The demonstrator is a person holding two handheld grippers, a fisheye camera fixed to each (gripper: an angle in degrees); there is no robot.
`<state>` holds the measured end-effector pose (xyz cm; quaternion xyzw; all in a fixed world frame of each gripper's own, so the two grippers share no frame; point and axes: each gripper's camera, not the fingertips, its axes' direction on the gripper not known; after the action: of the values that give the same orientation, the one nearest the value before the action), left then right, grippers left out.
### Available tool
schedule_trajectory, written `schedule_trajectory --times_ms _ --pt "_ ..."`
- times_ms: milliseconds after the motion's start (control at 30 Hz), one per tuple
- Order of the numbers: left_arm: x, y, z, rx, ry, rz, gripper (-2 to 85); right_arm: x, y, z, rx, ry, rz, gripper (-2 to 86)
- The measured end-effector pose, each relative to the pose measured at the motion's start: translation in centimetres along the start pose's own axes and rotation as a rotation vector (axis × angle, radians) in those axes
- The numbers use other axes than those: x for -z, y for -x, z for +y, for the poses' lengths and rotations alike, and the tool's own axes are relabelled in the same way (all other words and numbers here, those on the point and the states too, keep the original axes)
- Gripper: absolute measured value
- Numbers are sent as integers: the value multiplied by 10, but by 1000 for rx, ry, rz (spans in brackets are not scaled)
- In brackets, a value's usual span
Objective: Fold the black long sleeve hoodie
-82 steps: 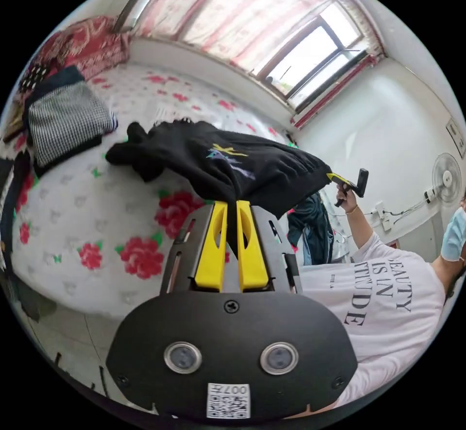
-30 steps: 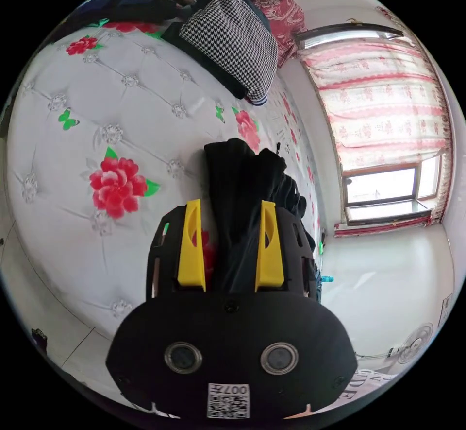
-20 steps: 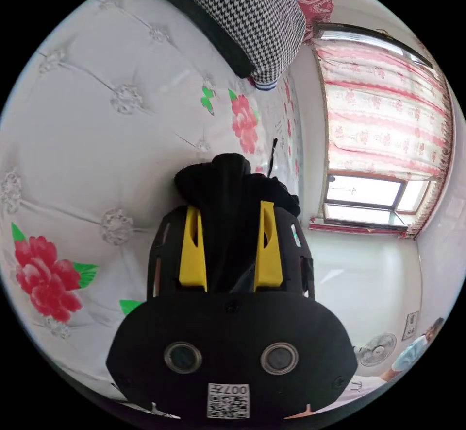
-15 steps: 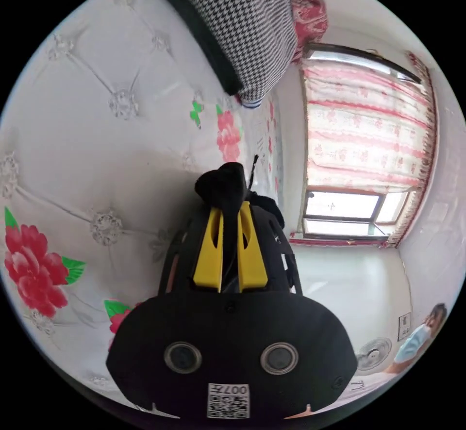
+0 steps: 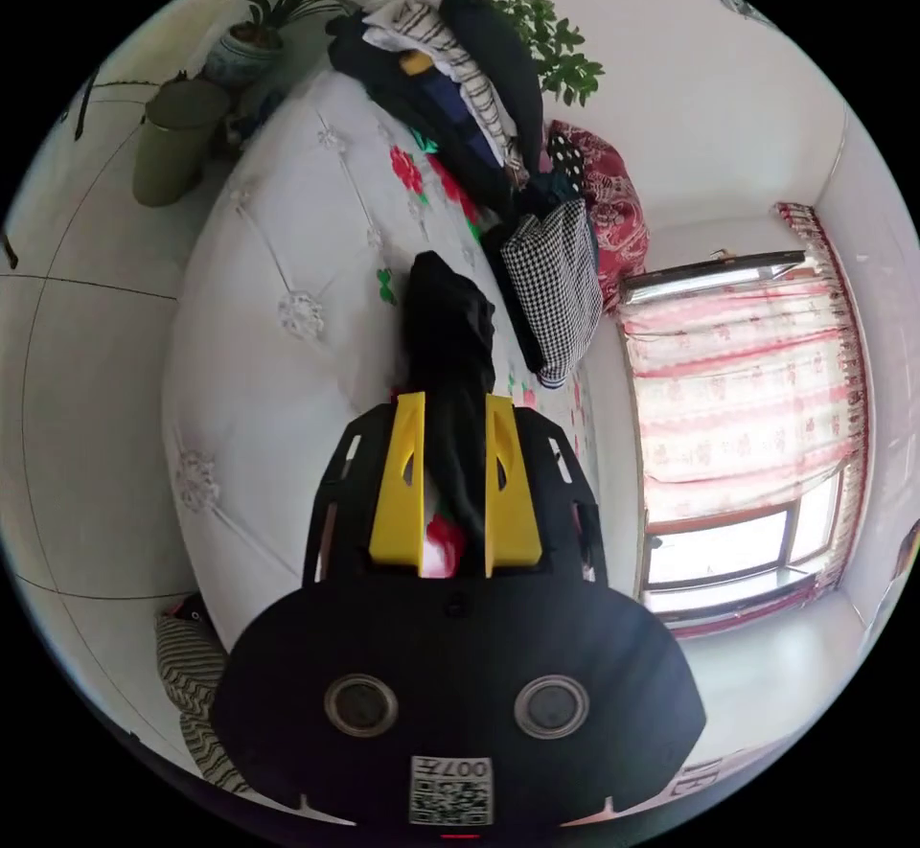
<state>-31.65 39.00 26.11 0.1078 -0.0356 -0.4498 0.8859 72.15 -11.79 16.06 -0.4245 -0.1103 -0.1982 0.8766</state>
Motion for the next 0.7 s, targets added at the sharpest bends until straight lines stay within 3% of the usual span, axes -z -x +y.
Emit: schedule_trajectory --times_ms 267,467,567,633,700 --pt "-42 17 -14 55 133 38 136 -4 -15 14 -17 -8 -39 4" --pt "-99 -41 -2 22 177 173 43 -8 -15 29 -32 -16 -33 12" --pt "-93 -161 35 -333 185 285 39 -8 -11 40 -61 -25 -8 23" --pt "-81 -273 118 -779 241 367 44 -2 -3 48 -78 -46 34 32" --pt "-81 -333 207 -1109 349 411 55 13 10 60 -72 -122 79 43"
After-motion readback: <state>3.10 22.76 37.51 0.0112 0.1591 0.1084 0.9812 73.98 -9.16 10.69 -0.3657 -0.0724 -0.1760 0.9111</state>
